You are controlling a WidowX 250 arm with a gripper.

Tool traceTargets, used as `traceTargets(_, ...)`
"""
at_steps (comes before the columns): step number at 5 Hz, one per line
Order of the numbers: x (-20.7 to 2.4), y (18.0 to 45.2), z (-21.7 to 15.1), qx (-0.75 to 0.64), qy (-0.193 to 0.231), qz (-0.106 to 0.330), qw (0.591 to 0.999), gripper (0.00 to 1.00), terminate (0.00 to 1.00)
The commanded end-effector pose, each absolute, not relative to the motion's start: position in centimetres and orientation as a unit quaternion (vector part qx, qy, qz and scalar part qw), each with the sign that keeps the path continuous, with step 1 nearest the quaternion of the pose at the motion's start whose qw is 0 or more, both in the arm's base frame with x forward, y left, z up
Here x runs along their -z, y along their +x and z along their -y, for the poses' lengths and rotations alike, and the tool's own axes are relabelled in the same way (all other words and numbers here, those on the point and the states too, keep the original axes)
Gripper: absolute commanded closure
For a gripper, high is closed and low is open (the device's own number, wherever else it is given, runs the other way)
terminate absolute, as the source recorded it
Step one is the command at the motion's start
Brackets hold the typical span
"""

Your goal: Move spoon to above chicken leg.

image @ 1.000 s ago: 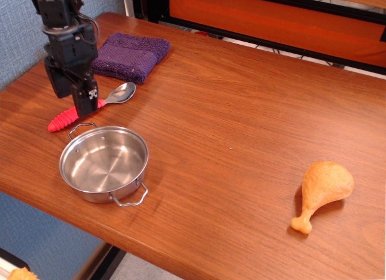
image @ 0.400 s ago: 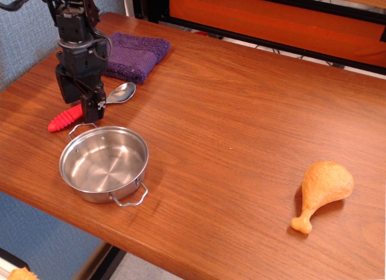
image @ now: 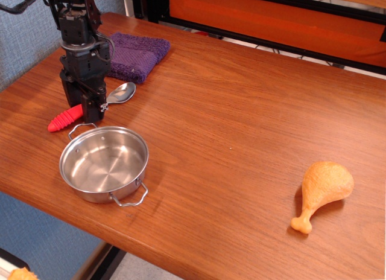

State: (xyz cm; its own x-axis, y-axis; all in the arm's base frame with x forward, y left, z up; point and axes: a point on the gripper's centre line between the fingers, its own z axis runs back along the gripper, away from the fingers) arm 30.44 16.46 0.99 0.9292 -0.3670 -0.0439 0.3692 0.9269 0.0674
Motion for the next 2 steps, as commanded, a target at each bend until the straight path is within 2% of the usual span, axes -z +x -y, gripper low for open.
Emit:
traceTargets(1, -3.0, 30.4, -16.3, 0.25, 0.033, 0.001, 0.968, 1.0, 0.0)
traceTargets(2, -4.9, 31.3, -16.1, 0.299, 0.034, 0.013, 0.953, 1.0, 0.0)
